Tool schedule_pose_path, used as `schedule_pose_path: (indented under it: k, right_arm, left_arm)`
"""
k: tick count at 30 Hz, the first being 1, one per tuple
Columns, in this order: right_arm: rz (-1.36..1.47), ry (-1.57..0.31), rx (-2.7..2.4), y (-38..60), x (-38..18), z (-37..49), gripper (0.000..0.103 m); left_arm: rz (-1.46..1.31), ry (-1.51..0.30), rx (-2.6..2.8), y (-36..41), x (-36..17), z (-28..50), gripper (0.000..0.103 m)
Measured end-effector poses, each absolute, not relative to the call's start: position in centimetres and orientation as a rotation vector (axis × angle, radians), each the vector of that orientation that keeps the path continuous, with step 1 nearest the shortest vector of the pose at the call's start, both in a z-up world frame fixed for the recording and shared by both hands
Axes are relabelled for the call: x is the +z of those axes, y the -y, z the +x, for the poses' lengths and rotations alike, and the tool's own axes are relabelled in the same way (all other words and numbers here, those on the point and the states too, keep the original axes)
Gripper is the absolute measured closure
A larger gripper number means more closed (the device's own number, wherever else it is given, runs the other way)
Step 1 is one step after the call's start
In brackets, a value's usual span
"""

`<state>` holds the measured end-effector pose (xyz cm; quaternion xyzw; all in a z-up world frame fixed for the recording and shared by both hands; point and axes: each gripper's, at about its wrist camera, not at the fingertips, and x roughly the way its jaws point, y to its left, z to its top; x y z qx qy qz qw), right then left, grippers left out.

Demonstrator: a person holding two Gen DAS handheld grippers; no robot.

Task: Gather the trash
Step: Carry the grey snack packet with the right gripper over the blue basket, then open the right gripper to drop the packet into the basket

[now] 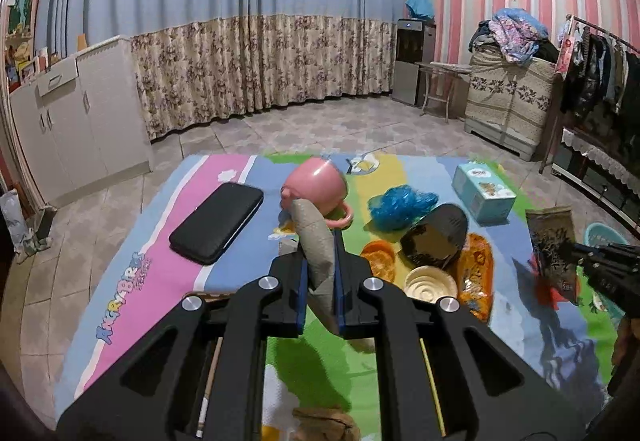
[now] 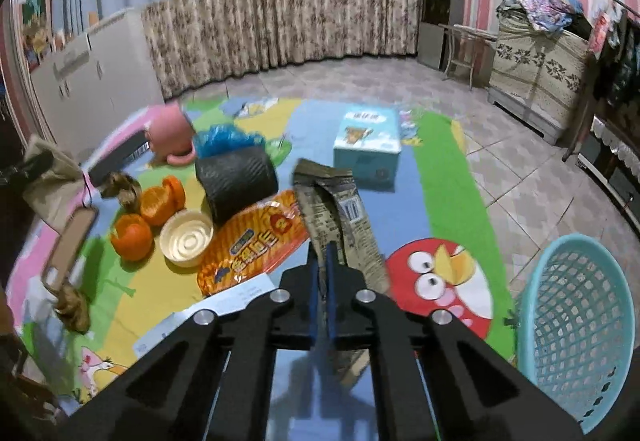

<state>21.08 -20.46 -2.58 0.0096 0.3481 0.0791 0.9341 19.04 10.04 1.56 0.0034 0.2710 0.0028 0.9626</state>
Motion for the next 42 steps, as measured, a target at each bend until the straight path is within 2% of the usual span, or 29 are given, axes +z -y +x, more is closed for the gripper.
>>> schedule_pose_path:
  k: [6,16,27,42]
  right_arm:
    - [0.103,-0.618,0.150,24.5,0.2,18.6,0.100]
    - [0.163,-0.552,0.044,31.4,1.6,15.7,0.100]
    - [0.202,-0.567,-0.132,42.1,-0.2,14.3,0.100]
    - [0.320,-0.612,-0.186,48.1,-3.3,13.2,0.100]
  left_arm:
    - [0.035,-0.510,-0.031,-7.0,3.5,18.3,0.094]
    - [0.058,-0.498,-0.146,0.9,4.2,18.2,0.094]
    - [0.061,-0.510,-0.321,13.2,2.9,19.2,0.094]
    - [0.144,-0.508,-0.559,29.6,0.0,18.4,0.094]
